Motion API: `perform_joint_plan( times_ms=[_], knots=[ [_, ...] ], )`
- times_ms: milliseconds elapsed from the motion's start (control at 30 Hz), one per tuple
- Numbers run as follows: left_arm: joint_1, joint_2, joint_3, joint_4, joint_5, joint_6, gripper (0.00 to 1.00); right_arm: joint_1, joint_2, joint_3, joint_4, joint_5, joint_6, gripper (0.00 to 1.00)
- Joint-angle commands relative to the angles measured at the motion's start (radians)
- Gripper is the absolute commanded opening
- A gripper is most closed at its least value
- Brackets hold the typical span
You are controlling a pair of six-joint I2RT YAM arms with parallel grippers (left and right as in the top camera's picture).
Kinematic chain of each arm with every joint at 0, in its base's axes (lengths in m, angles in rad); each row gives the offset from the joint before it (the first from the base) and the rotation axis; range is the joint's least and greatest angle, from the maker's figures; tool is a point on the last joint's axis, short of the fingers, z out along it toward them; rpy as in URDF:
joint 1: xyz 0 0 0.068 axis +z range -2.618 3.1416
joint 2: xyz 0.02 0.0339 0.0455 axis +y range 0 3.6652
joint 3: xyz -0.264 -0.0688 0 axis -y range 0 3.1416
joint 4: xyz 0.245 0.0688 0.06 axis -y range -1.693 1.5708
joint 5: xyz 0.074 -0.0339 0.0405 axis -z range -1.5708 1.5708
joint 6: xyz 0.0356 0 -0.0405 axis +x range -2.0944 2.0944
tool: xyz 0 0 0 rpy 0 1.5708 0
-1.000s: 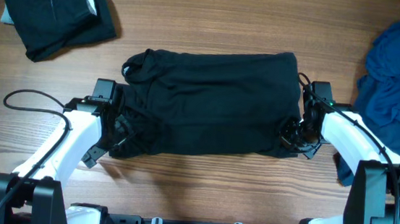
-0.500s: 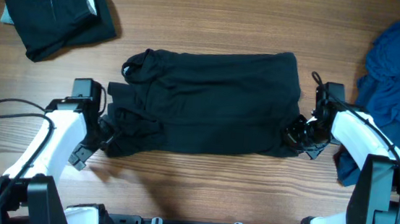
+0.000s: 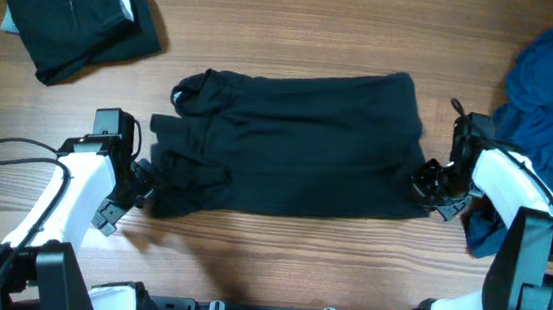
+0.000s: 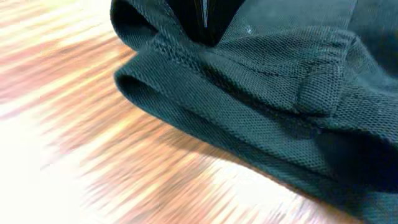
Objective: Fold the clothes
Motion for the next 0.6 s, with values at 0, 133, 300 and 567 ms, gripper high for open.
perform_joint_plan(
  times_ms=[0, 133, 300, 567],
  knots=[
    [0.010, 0.006, -0.006, 0.002, -0.006, 0.016, 1.00, -0.041, 0.044, 0.008, -0.032, 0.263, 0.037, 0.04],
    [0.010, 0.006, -0.006, 0.001, -0.006, 0.016, 1.00, -0.047, 0.043, 0.016, -0.027, 0.230, 0.026, 0.04],
    [0.010, 0.006, -0.003, 0.002, -0.006, 0.016, 1.00, -0.047, 0.040, 0.033, -0.021, 0.157, -0.051, 0.06],
    [0.009, -0.017, 0.145, -0.131, -0.035, 0.039, 1.00, -0.047, 0.010, 0.086, -0.071, 0.143, -0.101, 0.17]
  ],
)
